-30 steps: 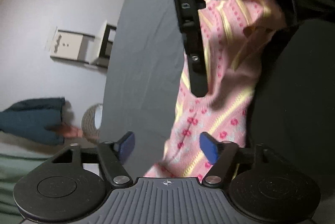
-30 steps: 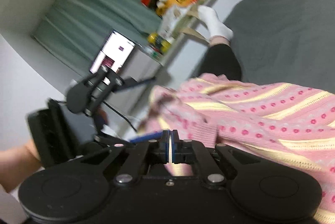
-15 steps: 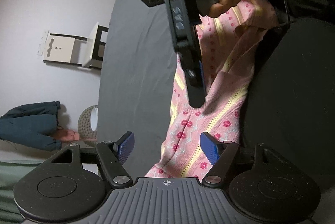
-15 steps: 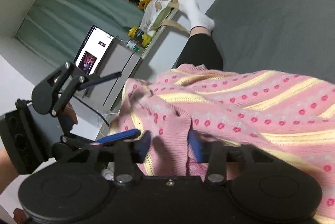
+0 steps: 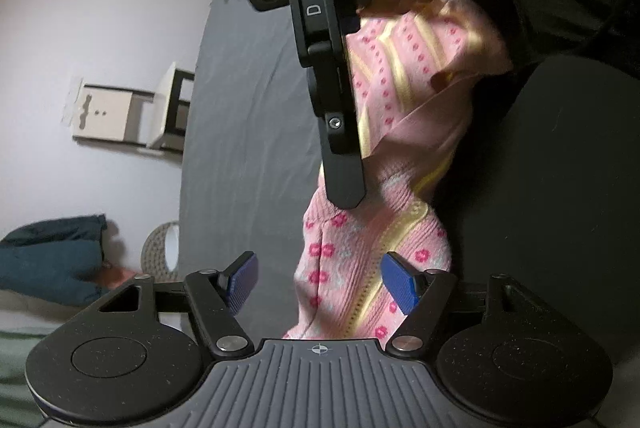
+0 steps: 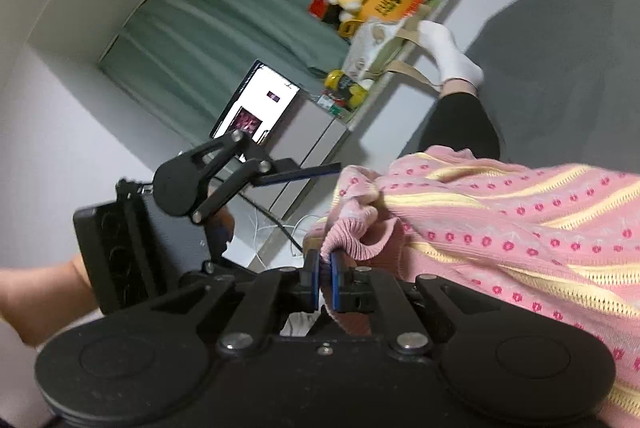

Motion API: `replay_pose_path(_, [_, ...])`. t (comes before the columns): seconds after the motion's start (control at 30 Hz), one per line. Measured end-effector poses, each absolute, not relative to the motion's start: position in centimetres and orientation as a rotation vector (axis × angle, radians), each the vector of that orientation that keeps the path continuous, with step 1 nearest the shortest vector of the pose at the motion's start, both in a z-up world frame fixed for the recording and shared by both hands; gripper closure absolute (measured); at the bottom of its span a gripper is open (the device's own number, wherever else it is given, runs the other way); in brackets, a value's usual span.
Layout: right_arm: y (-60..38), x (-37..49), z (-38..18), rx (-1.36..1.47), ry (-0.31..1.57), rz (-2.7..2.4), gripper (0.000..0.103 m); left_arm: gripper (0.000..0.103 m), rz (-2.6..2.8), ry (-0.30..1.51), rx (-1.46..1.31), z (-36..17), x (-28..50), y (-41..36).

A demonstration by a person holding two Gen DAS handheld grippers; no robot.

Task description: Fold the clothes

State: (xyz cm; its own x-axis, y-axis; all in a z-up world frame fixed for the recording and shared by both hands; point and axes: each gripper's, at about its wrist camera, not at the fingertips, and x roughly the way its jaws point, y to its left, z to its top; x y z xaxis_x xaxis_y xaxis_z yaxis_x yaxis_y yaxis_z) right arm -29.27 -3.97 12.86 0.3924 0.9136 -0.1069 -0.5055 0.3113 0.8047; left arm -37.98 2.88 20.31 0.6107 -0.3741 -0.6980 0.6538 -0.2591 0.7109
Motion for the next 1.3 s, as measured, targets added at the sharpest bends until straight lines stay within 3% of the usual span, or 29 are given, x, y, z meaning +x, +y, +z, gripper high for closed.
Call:
replay_pose_path(0.1, [-3.7,-29.9,13.4,0.709,0.614,1.044,0.096,0.034,-1.0,0.253,1.546,20.6,-38.0,2.9])
replay_pose_path(0.2, [-3.4,-30.8,13.9,0.64,0.591,1.072,0.096,0.048,-1.023,0.294,1.525,21.0,-37.9,3.1])
replay_pose_path(0.27, [-3.1,-31.4,14.3,0.59,0.576,1.095,0.096,0.052,-1.037,0.309,1.529,21.2,-38.1,3.4])
replay_pose_path(0.9, [0.2,-34.1,15.8,0.355,0.541,1.211,0.095,0.052,-1.16,0.159,1.79,20.4,-41.9,4.8])
replay_pose_path(0.97, [0.5,-34.3,15.9,0.337,0.54,1.216,0.095,0.058,-1.161,0.158,1.798,20.4,-42.1,4.8])
replay_pose_path(1.03, [0.8,-34.6,15.9,0.326,0.54,1.221,0.094,0.075,-1.145,0.161,1.808,20.3,-42.2,4.7])
replay_pose_path(1.17, [0.9,-34.8,15.9,0.31,0.549,1.211,0.084,0.088,-1.126,0.201,1.811,19.8,-42.1,4.5])
replay_pose_path(1.23, [0.9,-34.8,15.8,0.303,0.555,1.206,0.072,0.091,-1.107,0.204,1.806,19.6,-42.2,4.5])
replay_pose_path(1.3, [0.7,-34.8,15.8,0.299,0.552,1.184,0.05,0.092,-1.08,0.209,1.795,19.5,-42.2,4.5])
